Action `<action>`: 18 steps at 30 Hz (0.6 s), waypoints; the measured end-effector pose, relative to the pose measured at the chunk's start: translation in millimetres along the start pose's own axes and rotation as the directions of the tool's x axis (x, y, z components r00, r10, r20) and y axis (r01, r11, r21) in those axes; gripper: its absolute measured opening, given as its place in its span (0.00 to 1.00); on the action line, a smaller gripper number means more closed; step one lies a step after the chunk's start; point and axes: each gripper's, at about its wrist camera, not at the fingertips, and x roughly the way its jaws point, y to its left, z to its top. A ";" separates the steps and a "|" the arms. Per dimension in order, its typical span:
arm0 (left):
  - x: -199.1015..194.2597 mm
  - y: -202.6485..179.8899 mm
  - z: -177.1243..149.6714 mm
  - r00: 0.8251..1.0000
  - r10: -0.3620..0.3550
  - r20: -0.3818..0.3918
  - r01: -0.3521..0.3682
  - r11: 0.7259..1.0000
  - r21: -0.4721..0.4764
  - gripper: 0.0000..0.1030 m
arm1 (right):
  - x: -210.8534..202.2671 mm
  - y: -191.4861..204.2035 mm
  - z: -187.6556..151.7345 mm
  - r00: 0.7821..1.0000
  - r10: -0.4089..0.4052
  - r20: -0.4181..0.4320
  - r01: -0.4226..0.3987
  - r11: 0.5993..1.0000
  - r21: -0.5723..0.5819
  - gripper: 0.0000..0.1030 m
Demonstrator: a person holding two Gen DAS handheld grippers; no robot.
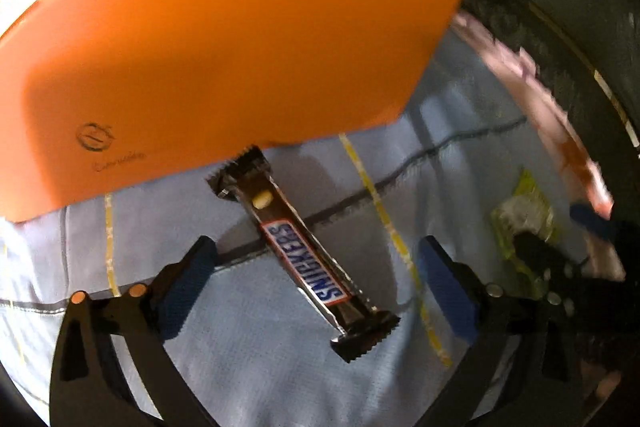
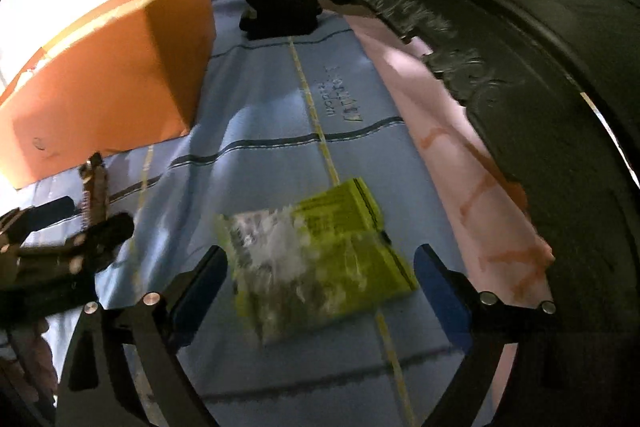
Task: Organize snacks
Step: 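Grasp the Snickers bar with the left tool while the right tool grasps the yellow-green bag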
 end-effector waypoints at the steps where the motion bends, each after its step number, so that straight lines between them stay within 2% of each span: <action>1: 1.8 -4.0 -1.3 1.000 0.020 0.000 -0.020 0.999 0.030 0.96 | 4.4 2.4 0.9 1.000 -0.004 -0.008 0.004 1.000 -0.015 0.92; 3: 3.2 -8.6 -5.0 0.999 0.046 0.011 -0.046 0.996 0.076 0.96 | 13.9 4.0 -1.8 0.999 -0.004 -0.044 0.002 0.999 -0.037 0.92; 4: 2.8 -9.8 -7.5 0.999 0.048 0.022 -0.050 0.995 0.091 0.96 | 12.9 1.4 -2.3 1.000 0.006 -0.030 -0.007 1.000 -0.022 0.94; 7: 1.3 -12.2 -12.1 0.998 0.042 0.052 -0.047 0.994 0.096 0.96 | 14.0 -5.0 -5.3 0.999 0.024 -0.039 -0.023 1.000 0.018 0.97; 14: -1.1 -11.3 -18.1 0.996 0.053 0.075 -0.059 0.995 0.082 0.96 | 10.9 1.4 -4.7 1.000 -0.012 0.010 0.012 0.999 -0.051 0.97; 18: -2.1 -12.3 -19.2 0.996 0.057 0.074 -0.063 0.995 0.081 0.96 | 18.3 -10.5 -1.0 0.997 0.046 -0.058 -0.044 0.998 0.038 0.97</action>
